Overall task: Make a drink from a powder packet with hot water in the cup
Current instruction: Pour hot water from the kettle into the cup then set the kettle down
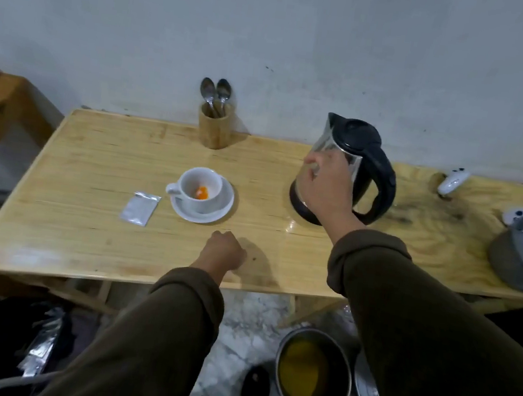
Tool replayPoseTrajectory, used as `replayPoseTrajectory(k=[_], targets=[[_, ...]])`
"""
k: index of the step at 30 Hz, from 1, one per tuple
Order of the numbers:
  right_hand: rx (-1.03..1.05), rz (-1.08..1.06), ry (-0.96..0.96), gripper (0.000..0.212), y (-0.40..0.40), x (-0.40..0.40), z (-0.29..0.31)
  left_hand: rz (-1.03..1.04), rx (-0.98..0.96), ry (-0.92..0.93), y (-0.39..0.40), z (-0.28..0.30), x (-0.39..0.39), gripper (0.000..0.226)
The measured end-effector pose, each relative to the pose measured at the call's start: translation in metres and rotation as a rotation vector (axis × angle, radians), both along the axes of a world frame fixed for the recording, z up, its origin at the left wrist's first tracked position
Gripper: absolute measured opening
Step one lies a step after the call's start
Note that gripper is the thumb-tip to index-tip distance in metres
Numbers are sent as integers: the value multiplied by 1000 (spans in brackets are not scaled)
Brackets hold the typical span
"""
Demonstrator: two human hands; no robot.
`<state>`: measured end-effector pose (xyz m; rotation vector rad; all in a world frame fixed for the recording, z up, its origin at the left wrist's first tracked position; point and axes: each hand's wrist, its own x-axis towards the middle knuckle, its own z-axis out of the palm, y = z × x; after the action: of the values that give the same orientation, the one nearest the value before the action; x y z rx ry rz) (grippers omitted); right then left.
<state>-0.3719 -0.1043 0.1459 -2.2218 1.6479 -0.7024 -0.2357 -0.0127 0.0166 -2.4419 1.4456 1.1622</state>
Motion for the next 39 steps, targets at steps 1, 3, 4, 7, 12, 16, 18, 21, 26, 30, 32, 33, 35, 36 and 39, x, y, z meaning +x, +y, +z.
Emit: replayPoseTrajectory(k=[1, 3, 4, 7, 12, 16, 18, 21, 26, 30, 32, 33, 35, 36, 39], targets=[[-41, -31, 17, 27, -4, -13, 0, -7, 10, -1, -5, -1, -10, 51], [-166, -124, 70, 28, -11, -35, -2, -12, 29, 7, -14, -6, -27, 48], [-210, -168, 86, 30, -14, -46, -2, -20, 31, 6, -18, -10, -34, 48], [-150, -274, 92, 49, -22, -69, -6, 21, 52, 16, -28, -22, -46, 57], [67, -319, -4, 62, -35, -91, -14, 118, 92, 0, -30, -22, -58, 79], [261, -374, -235, 47, -41, -97, -17, 100, 70, -32, -34, -14, -64, 65], [342, -457, -390, 34, -44, -97, -16, 97, 70, -23, -34, -15, -62, 63], [424, -500, -516, 24, -49, -98, -17, 140, 29, -16, -29, -14, -54, 57], [419, -529, -649, 21, -47, -91, -22, 217, -89, 20, -21, -5, -34, 52], [445, -577, -755, 30, -43, -82, -21, 616, -246, 164, -5, 1, -7, 62], [448, -599, -783, 33, -41, -75, -18, 770, -341, 202, 3, 1, 8, 62], [450, -610, -790, 34, -40, -73, -18, 823, -386, 211, 6, 2, 15, 63], [446, -626, -784, 34, -39, -69, -16, 882, -481, 225, 9, 4, 27, 66], [437, -630, -772, 33, -39, -68, -15, 889, -521, 229, 9, 5, 32, 69], [393, -638, -720, 29, -38, -62, -6, 845, -576, 225, 7, 7, 45, 77]])
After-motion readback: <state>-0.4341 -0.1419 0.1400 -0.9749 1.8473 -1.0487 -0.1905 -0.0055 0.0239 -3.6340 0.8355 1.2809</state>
